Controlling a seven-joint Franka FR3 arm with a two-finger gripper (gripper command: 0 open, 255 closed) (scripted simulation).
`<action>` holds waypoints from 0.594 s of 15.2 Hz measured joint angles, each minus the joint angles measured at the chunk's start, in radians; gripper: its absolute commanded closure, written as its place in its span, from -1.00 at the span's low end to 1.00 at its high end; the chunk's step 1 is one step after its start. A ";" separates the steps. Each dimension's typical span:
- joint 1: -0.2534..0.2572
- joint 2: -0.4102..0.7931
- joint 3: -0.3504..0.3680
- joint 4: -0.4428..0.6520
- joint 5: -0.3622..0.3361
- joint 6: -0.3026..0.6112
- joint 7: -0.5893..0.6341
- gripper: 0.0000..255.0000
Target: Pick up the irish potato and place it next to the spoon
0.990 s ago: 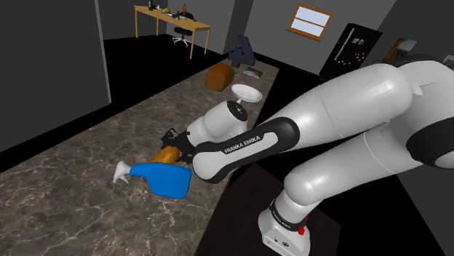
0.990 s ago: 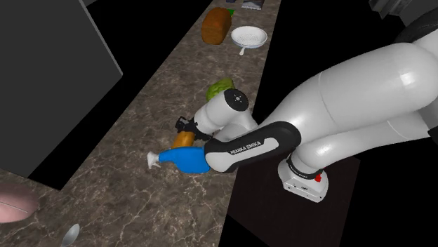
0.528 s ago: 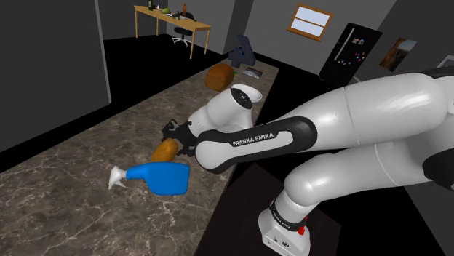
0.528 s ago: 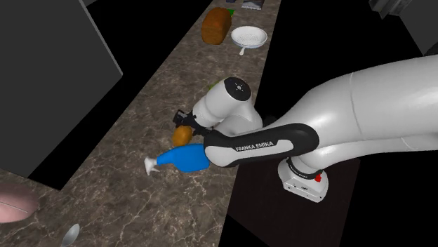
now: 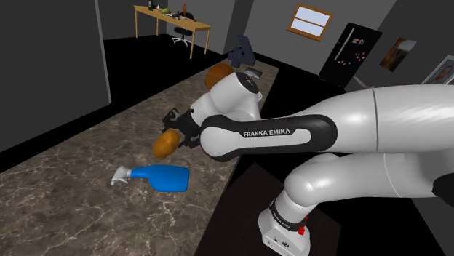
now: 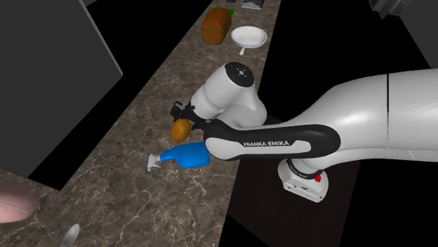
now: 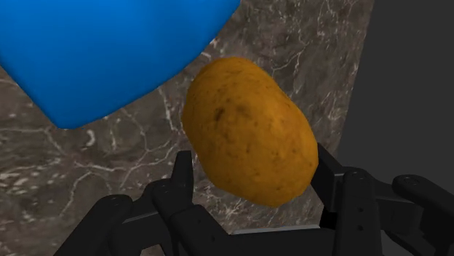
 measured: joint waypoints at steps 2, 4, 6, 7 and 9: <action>0.001 -0.030 -0.013 0.011 -0.011 -0.040 0.009 1.00; -0.003 -0.053 -0.031 0.027 -0.026 -0.080 0.013 1.00; -0.005 -0.068 -0.039 0.038 -0.035 -0.105 0.019 1.00; -0.008 -0.069 -0.022 0.048 -0.038 -0.109 0.037 1.00; -0.019 -0.060 0.031 0.068 -0.042 -0.102 0.085 1.00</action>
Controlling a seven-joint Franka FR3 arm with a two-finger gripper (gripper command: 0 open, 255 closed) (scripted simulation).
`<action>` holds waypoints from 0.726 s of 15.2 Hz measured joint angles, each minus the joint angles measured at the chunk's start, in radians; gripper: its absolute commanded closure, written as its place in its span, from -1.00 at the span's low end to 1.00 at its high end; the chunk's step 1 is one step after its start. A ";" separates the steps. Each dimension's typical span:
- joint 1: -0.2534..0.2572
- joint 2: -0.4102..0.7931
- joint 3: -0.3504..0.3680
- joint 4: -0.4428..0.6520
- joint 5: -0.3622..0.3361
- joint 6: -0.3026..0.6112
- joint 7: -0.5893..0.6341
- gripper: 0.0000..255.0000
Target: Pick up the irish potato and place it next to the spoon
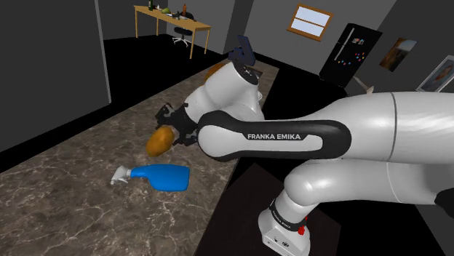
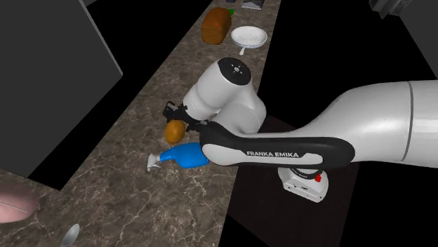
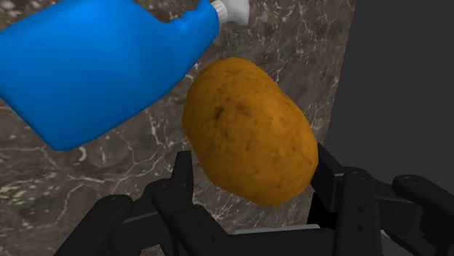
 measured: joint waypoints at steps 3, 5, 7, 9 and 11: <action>-0.021 0.001 0.100 0.043 -0.009 -0.002 0.097 1.00; -0.033 0.000 0.151 0.062 -0.013 -0.001 0.145 1.00; -0.065 0.005 0.220 0.104 -0.025 -0.006 0.205 1.00; -0.105 0.008 0.302 0.150 -0.036 -0.009 0.271 1.00; -0.140 0.002 0.376 0.195 -0.045 -0.019 0.333 1.00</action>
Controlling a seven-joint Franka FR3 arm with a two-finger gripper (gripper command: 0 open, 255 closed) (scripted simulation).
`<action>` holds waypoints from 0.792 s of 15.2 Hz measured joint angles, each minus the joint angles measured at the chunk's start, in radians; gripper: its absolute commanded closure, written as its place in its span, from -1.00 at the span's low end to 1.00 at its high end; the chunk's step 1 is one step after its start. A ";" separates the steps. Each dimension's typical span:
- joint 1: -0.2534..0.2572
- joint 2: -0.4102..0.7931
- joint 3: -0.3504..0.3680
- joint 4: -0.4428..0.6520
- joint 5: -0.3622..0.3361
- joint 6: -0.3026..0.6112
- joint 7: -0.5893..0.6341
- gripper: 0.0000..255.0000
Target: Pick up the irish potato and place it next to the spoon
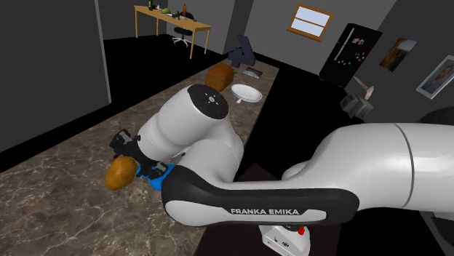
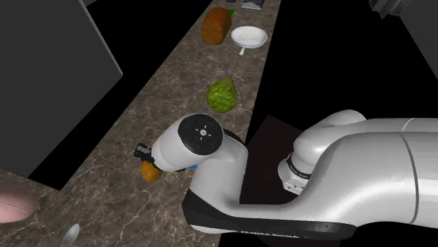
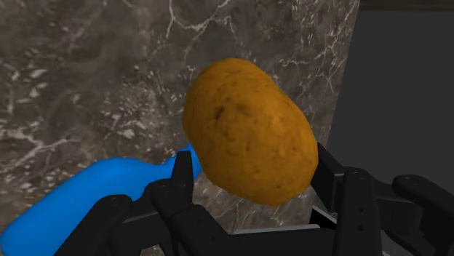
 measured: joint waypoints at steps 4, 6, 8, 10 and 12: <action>-0.074 -0.017 0.119 0.093 -0.017 -0.028 0.096 1.00; -0.125 -0.029 0.184 0.155 -0.026 -0.049 0.143 1.00; -0.170 -0.048 0.252 0.212 -0.028 -0.066 0.192 1.00; -0.232 -0.071 0.321 0.292 -0.034 -0.094 0.241 1.00; -0.272 -0.095 0.369 0.356 -0.036 -0.122 0.281 1.00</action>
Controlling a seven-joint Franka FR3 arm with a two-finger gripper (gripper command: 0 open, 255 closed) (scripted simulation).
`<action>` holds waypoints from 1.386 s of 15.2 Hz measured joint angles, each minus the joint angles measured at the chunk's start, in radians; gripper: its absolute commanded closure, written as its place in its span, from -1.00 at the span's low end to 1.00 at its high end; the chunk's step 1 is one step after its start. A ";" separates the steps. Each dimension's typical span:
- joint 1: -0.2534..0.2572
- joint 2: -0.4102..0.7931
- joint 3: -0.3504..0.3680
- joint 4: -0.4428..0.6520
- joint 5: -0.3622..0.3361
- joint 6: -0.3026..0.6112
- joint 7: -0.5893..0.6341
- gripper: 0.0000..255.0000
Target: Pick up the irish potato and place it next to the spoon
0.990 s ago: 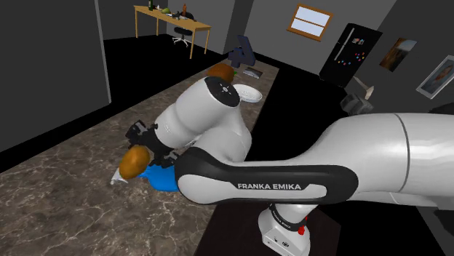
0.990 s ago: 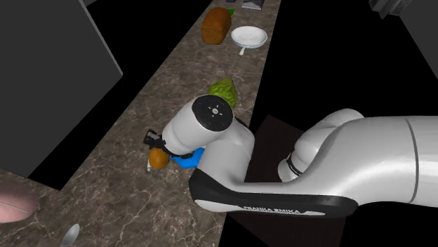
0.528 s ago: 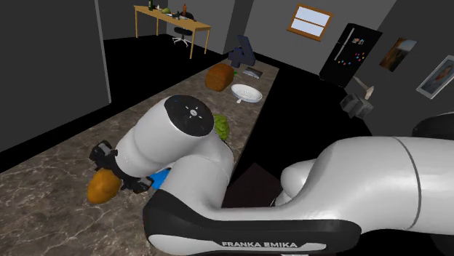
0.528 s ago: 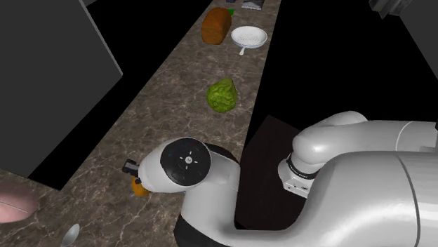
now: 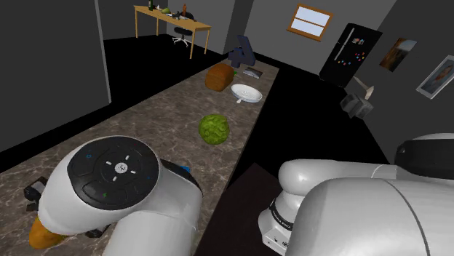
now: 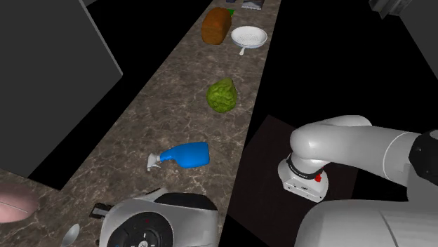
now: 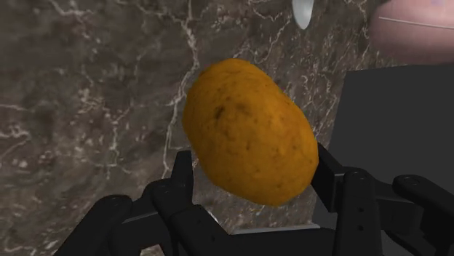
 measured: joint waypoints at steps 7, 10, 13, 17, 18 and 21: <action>-0.179 -0.111 0.166 0.284 0.000 -0.108 0.137 1.00; -0.247 -0.165 0.220 0.404 0.003 -0.150 0.190 1.00; -0.262 -0.183 0.245 0.408 0.016 -0.132 0.196 1.00; -0.272 -0.200 0.270 0.403 0.034 -0.098 0.197 1.00; -0.275 -0.205 0.278 0.399 0.040 -0.087 0.196 1.00; -0.290 -0.222 0.301 0.399 0.054 -0.062 0.198 1.00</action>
